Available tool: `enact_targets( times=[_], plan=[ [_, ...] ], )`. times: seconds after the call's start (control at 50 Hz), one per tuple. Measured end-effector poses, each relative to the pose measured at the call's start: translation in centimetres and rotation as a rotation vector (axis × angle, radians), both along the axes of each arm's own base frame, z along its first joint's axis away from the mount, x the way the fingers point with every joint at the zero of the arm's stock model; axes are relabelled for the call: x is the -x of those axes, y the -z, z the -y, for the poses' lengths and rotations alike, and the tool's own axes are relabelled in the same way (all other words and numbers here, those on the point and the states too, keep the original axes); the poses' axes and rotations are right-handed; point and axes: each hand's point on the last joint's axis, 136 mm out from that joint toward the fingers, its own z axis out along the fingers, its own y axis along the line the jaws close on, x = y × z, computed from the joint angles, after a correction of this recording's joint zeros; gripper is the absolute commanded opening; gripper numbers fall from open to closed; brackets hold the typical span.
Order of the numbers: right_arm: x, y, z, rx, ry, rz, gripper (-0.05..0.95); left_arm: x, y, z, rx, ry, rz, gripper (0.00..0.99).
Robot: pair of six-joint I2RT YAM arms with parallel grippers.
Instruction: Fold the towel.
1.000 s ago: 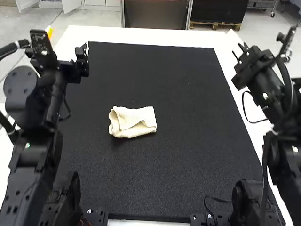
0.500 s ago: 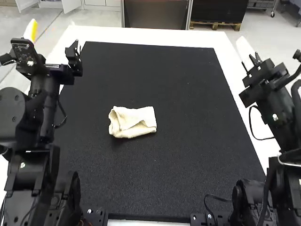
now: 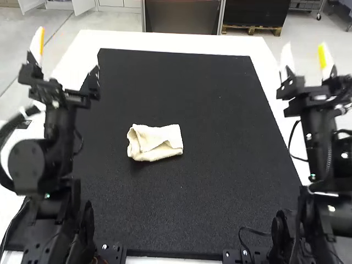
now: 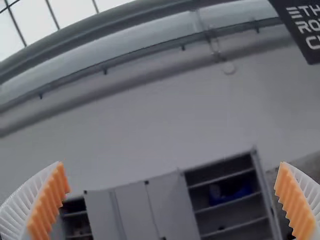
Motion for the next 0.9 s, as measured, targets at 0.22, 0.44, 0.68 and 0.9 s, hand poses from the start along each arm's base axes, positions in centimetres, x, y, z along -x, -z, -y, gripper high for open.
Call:
enact_targets(
  times=[0.22,0.44,0.68,0.9],
  plan=[
    [-1.9,4.0,0.4,0.059,0.064,-0.026,0.92,-3.5,5.0,0.3,-0.011,0.026,-0.190,0.966],
    [-3.7,7.8,1.0,0.049,0.091,-0.132,0.92,-5.8,8.9,0.5,0.021,0.066,-0.375,0.966],
    [-6.2,15.0,1.8,0.039,0.124,-0.446,0.92,-7.2,12.7,0.3,0.076,0.086,-0.543,0.936],
    [-6.6,20.1,2.0,0.047,0.131,-0.654,0.92,-8.0,16.7,-1.2,0.196,0.068,-0.703,0.952]
  ],
)
